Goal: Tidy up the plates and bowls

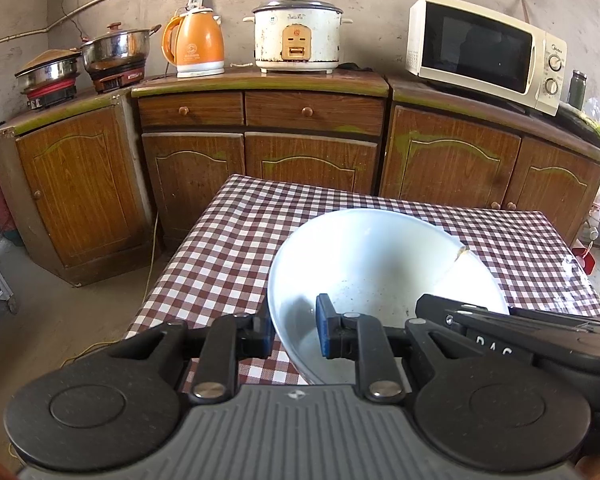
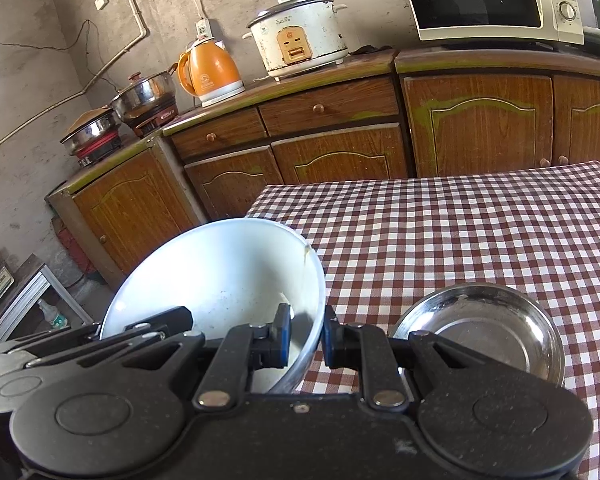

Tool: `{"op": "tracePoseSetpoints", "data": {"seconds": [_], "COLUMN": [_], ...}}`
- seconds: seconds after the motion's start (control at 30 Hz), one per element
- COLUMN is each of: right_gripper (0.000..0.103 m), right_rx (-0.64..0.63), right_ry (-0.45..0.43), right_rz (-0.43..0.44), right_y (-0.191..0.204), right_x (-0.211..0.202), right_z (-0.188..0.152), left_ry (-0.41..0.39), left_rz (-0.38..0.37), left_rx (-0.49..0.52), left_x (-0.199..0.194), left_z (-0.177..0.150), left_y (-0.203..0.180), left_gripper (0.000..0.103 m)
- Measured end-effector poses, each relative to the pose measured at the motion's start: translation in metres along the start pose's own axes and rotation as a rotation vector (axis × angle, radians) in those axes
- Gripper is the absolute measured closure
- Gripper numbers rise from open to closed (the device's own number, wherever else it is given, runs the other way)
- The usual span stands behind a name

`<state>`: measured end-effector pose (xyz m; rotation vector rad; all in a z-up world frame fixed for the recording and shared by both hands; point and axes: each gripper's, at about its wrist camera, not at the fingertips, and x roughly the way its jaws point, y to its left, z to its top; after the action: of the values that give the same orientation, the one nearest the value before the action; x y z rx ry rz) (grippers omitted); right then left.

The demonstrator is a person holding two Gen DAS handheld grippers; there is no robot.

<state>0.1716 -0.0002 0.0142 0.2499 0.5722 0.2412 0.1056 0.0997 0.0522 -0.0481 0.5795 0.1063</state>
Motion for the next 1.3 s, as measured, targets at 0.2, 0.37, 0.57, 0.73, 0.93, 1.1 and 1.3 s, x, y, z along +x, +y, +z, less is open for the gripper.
{"op": "tracePoseSetpoints", "data": {"seconds": [0.2, 0.37, 0.57, 0.73, 0.93, 1.1, 1.3], "right_gripper": [0.082, 0.082, 0.082, 0.082, 0.082, 0.082, 0.082], "right_rx": [-0.011, -0.007, -0.008, -0.006, -0.016, -0.022, -0.018], "right_ry": [-0.001, 0.002, 0.0, 0.002, 0.0, -0.008, -0.006], "right_rz": [0.006, 0.011, 0.014, 0.011, 0.009, 0.009, 0.014], "right_y": [0.004, 0.004, 0.007, 0.008, 0.011, 0.014, 0.014], "right_x": [-0.007, -0.013, -0.022, -0.029, -0.037, -0.045, -0.051], "right_z": [-0.007, -0.014, -0.023, -0.031, -0.04, -0.046, -0.053], "left_ry": [-0.002, -0.002, -0.007, -0.004, -0.011, -0.02, -0.028], "left_rz": [0.001, 0.001, 0.006, 0.0, 0.006, 0.01, 0.009], "left_rx": [-0.007, -0.007, -0.007, -0.011, -0.008, -0.002, -0.006], "left_x": [-0.007, -0.013, -0.02, -0.024, -0.031, -0.038, -0.043], "left_z": [-0.005, -0.009, -0.017, -0.022, -0.028, -0.034, -0.04], "left_y": [0.002, 0.003, 0.004, 0.005, 0.003, 0.002, 0.001], "left_gripper": [0.082, 0.082, 0.082, 0.082, 0.082, 0.082, 0.082]}}
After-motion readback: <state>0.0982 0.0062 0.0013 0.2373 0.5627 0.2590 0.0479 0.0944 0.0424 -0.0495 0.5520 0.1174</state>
